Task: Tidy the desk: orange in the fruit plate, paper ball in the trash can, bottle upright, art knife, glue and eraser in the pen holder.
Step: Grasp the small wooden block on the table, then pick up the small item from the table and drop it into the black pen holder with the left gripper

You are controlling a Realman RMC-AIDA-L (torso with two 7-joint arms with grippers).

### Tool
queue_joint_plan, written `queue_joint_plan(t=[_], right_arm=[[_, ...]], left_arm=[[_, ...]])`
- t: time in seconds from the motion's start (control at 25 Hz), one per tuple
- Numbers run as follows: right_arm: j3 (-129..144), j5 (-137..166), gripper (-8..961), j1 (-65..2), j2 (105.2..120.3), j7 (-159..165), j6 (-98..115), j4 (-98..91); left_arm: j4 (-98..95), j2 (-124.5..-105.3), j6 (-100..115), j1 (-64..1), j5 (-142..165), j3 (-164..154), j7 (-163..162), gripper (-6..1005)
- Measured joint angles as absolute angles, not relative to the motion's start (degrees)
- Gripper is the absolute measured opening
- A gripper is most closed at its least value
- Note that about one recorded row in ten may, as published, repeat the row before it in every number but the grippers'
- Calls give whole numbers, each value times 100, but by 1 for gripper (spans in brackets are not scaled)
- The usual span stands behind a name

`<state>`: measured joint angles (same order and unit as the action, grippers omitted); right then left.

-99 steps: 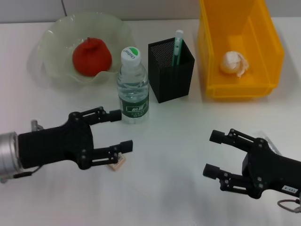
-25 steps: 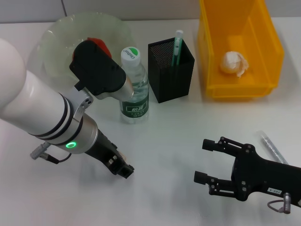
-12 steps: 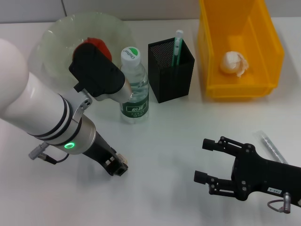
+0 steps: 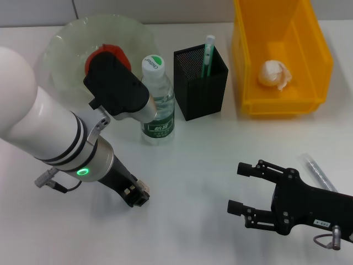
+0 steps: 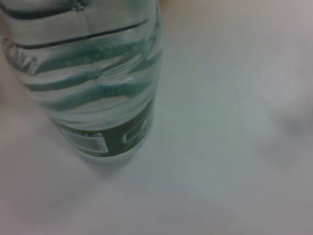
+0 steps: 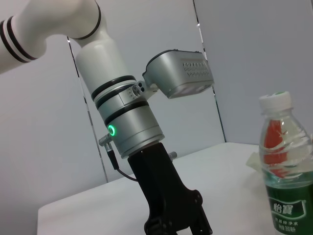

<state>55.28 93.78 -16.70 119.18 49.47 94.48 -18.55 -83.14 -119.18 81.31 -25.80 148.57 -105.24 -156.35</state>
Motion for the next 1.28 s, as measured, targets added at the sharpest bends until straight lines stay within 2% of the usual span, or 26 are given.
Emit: queue_joint_plan(t=[0.84,1.28], right_arm=[[5519,9378,817,-1672,11918,4948,9448,-1854],[5511,9368,817,-1679,11918,4948,9370,-1854]], left_arm=[[-8316,-11918,8152,-2608,14858,-10584,-15626,293],[-8479,-11918,8181,-2612,14816,-10540,-15620,273]])
